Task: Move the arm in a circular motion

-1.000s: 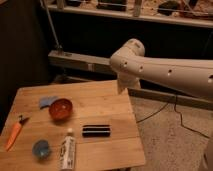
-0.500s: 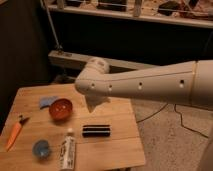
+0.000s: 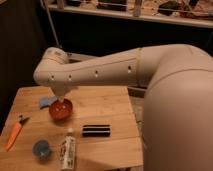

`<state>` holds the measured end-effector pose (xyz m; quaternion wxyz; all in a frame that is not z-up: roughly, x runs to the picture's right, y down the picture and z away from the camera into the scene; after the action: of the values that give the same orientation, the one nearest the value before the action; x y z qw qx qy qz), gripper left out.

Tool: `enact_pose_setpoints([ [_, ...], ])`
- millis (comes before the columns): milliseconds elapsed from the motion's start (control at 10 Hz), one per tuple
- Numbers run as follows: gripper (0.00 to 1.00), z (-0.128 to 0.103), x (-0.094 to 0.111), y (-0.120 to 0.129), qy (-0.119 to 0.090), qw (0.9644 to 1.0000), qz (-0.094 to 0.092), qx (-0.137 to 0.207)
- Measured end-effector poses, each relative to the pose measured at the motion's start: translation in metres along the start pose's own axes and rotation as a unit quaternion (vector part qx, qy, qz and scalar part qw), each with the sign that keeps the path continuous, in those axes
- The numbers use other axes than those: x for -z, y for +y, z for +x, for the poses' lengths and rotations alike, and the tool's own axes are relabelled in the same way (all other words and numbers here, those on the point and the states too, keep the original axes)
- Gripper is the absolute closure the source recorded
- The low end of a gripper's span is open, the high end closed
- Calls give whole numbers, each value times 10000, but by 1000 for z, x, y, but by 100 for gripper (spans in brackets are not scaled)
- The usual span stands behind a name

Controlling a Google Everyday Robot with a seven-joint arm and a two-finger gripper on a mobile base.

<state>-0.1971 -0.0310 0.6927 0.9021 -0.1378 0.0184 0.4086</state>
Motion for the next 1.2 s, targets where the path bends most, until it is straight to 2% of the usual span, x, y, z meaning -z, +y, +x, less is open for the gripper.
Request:
enact_pose_setpoints([
  [100, 35, -16, 5, -31, -105, 9996, 170, -174],
  [300, 35, -26, 13, -93, -195, 9967, 473, -625],
  [400, 35, -17, 14, -127, -143, 9935, 656, -916],
  [600, 35, 20, 13, -190, 89, 9822, 1033, -1566],
  [700, 35, 60, 11, -229, 347, 9699, 1294, -2034],
  [800, 35, 103, 10, -260, 659, 9555, 1549, -2423],
  [900, 35, 131, 10, -276, 862, 9454, 1704, -2640],
  [1000, 35, 172, 5, -288, 1169, 9310, 1869, -2910],
  [1100, 35, 193, 1, -288, 1327, 9248, 1919, -3005],
  [1200, 35, 205, -1, -282, 1407, 9230, 1920, -3023],
])
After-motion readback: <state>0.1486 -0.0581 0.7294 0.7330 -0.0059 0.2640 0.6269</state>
